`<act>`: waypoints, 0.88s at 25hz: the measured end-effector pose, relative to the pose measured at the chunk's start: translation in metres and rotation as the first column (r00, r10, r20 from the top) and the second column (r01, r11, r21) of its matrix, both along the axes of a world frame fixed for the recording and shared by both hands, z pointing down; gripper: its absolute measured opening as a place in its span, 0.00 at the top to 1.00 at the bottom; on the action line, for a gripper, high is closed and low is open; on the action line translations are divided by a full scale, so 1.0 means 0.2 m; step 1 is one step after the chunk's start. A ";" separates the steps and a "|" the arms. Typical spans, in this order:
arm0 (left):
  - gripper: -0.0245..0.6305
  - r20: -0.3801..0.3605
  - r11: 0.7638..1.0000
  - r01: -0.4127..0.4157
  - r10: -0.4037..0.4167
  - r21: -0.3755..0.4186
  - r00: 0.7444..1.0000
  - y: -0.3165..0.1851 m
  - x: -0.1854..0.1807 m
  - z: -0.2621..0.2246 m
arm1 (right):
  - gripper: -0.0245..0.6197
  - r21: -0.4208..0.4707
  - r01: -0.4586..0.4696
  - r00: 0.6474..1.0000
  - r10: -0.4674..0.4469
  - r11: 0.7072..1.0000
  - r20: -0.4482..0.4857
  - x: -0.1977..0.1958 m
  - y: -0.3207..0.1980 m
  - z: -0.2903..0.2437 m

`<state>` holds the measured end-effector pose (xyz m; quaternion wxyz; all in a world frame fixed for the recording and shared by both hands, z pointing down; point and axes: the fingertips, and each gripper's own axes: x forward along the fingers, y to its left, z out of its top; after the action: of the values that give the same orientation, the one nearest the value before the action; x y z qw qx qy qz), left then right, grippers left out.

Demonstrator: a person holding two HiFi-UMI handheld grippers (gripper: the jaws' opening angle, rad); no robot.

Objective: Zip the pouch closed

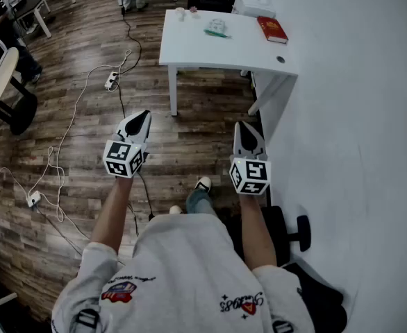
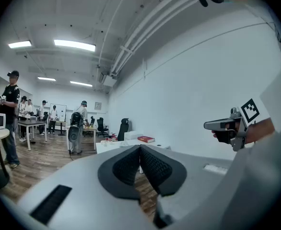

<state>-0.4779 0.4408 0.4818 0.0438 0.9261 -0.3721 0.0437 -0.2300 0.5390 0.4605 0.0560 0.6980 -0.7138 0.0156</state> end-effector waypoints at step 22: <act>0.69 0.005 1.000 -0.022 0.022 -0.012 1.000 0.01 0.03 0.03 | 0.96 0.018 -0.030 0.994 0.029 0.999 0.102 0.13 0.02 0.04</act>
<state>-0.4713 0.4420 0.4885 0.0481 0.9298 -0.3617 0.0486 -0.2040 0.5439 0.4694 0.0126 0.7072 -0.7054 0.0452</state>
